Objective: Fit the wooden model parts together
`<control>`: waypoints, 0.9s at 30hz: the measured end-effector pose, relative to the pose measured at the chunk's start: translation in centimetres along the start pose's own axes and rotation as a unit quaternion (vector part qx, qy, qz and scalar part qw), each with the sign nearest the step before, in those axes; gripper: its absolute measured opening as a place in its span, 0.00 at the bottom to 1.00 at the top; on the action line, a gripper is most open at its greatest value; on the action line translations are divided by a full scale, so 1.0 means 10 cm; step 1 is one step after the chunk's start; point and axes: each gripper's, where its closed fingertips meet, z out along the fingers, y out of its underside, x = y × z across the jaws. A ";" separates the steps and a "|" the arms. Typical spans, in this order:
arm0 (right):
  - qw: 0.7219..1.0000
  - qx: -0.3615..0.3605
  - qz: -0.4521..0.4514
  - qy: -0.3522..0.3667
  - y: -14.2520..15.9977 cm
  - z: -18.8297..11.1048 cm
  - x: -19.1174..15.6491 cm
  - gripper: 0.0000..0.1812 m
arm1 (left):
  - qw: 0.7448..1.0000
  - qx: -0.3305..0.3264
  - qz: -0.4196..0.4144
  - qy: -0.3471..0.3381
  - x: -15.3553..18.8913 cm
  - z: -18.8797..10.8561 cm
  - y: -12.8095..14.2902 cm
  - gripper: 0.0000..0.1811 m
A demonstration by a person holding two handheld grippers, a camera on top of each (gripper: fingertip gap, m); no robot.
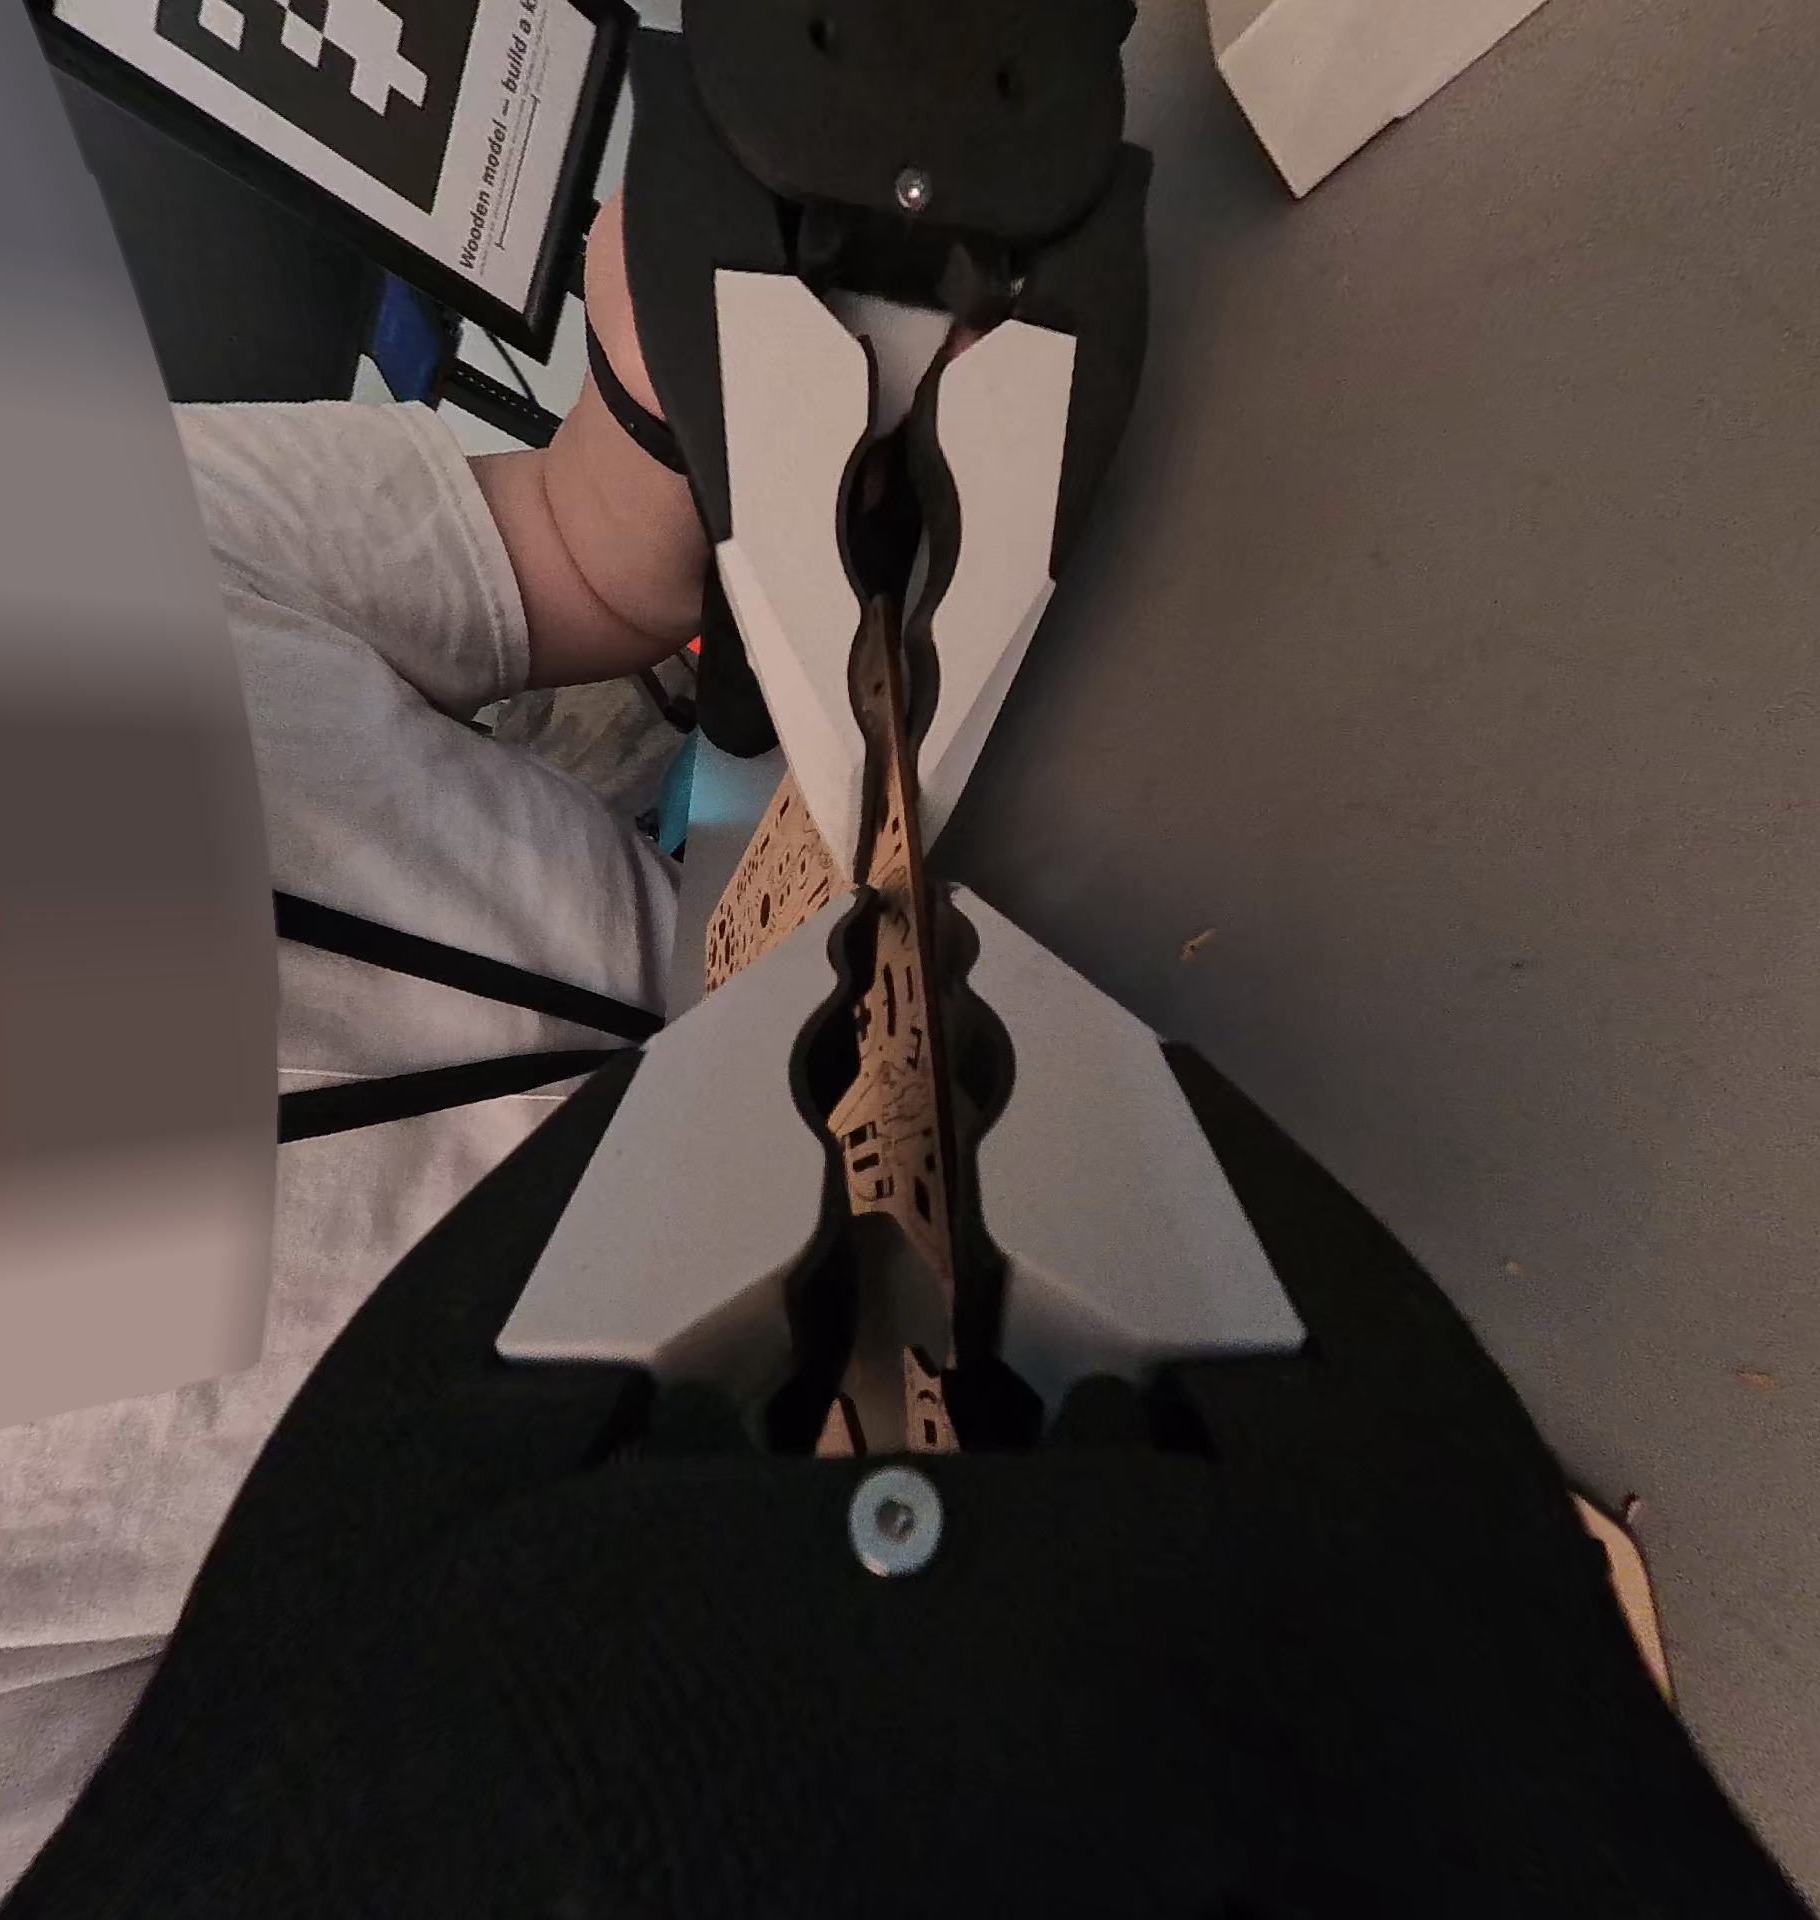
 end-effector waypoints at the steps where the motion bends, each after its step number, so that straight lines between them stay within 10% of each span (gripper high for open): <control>1: 1.000 -0.001 0.002 0.001 0.01 0.00 0.01 0.05 | 1.000 0.000 0.000 -0.002 0.00 0.00 0.00 0.02; 27: 0.998 -0.019 -0.026 0.054 0.05 0.04 0.08 0.06 | 1.000 0.000 -0.014 -0.016 -0.08 0.03 0.00 0.03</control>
